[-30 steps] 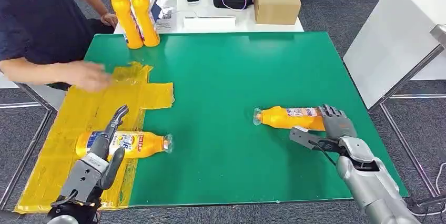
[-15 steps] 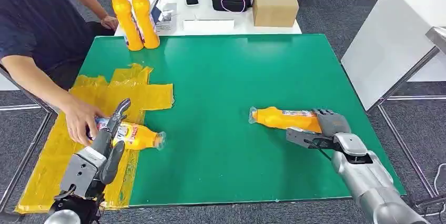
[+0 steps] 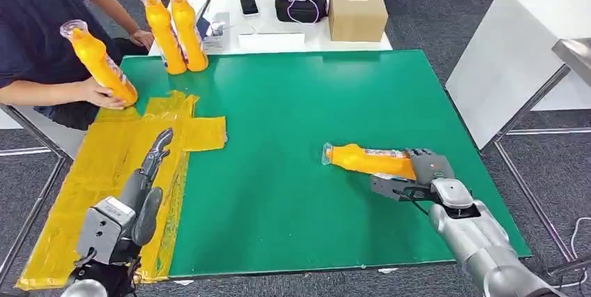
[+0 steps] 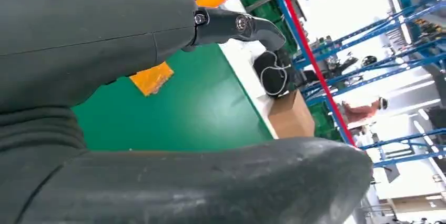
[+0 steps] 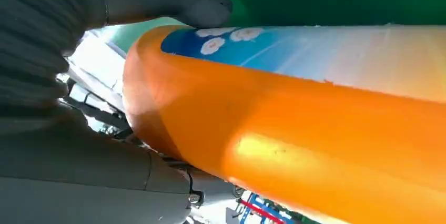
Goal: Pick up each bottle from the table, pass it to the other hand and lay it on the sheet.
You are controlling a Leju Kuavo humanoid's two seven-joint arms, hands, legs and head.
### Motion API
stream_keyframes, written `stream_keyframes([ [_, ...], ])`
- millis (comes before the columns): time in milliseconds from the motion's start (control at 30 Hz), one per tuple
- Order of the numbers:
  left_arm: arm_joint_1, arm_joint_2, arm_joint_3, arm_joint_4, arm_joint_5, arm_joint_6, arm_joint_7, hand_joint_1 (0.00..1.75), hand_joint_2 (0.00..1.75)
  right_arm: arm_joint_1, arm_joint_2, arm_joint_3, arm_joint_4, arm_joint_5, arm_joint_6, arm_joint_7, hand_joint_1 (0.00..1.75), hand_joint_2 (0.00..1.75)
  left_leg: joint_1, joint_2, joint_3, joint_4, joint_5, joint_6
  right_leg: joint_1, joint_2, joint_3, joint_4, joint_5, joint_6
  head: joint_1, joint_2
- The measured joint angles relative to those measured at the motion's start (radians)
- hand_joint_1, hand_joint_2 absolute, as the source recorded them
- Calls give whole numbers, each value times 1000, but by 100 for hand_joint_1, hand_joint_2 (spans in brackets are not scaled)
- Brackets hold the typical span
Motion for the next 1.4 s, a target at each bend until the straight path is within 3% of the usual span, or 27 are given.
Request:
stream_keyframes([
  [267, -1, -2, -2, -10, 1, 0, 16, 0, 0, 1, 6, 2, 2, -16, -11, 7, 175, 175, 0, 1, 6, 0, -4, 0, 0, 2, 7, 0, -3, 0, 0, 0],
  [333, 0, -6, -1, -30, 21, 6, 50, 0, 0, 33, 17, -30, -65, -133, 8, 19, 175, 175, 0, 2, 7, 0, -6, 0, 0, 2, 8, 0, -5, 0, 0, 0],
  [433, 46, -9, 6, -39, 99, 27, 11, 0, 0, 130, 44, -132, -237, -569, 128, -73, 175, 175, 0, 1, 4, 0, -6, -1, 0, 2, 14, 1, -5, 0, 0, 0],
  [500, 74, -8, 13, -39, 139, 29, -14, 0, 0, 195, 49, -188, -343, -771, 194, -69, 175, 175, 0, -2, -2, 1, -5, 0, 0, 0, 11, 1, -5, 0, 0, 0],
  [633, 94, -7, 20, -38, 159, 32, -18, 0, 0, 273, 61, -232, -455, -847, 216, -68, 175, 175, 0, -5, -13, 0, -3, 1, 0, -4, 2, 1, -5, 0, 0, 0],
  [767, 102, -8, 20, -37, 315, 38, -18, 0, 0, 348, 66, -253, -567, -1104, 232, -109, 175, 175, -1, -7, -24, 1, -1, 3, -1, -5, -7, 2, -3, 2, -1, 0],
  [867, 100, -11, 16, -29, 411, 41, -16, 0, 0, 378, 83, -252, -659, -1183, 223, -110, 175, 175, -1, -6, -27, 1, 0, 3, -1, -5, -11, 2, -3, 3, 0, 0],
  [900, 97, -12, 8, -23, 443, 43, -16, 0, 175, 382, 91, -247, -685, -1198, 217, -111, 175, 175, -1, -6, -27, 1, 0, 3, -1, -5, -11, 2, -3, 3, -1, 0],
  [1400, 7, -3, -130, 62, 661, 38, 4, 0, 175, 352, 205, -72, -761, -1230, 145, -138, 175, 175, -1, -7, -32, 1, 1, 3, -1, -7, -16, 2, -3, 3, -1, 0],
])
